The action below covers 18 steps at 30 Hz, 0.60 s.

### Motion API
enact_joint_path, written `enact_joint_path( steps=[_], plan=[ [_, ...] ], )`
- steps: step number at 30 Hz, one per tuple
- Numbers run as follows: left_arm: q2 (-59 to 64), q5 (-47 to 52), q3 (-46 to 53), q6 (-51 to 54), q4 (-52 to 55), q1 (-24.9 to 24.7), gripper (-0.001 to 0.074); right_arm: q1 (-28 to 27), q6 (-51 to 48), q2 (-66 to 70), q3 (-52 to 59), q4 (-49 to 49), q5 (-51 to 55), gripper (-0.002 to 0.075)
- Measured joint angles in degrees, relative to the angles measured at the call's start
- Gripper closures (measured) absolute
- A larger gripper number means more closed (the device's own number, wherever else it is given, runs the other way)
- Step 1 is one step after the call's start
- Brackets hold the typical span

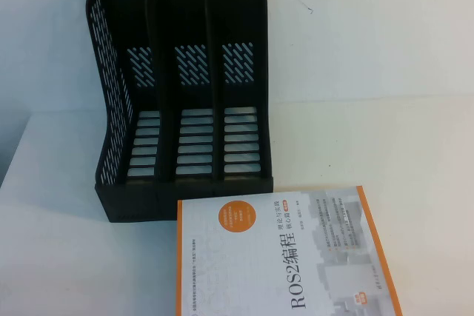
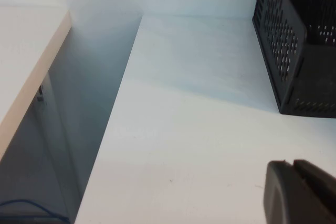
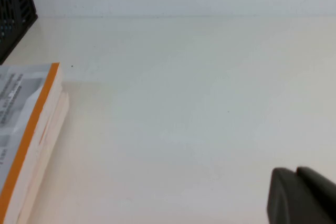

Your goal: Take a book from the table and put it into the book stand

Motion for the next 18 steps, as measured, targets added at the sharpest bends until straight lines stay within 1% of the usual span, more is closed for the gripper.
enact_joint_path(
  steps=[12, 18],
  plan=[
    [0.00, 0.00, 0.00, 0.00, 0.00, 0.00, 0.0738, 0.00, 0.00, 0.00, 0.00, 0.00, 0.00, 0.0727],
    [0.00, 0.00, 0.00, 0.00, 0.00, 0.00, 0.0738, 0.00, 2.96, 0.00, 0.00, 0.00, 0.17, 0.0727]
  ],
)
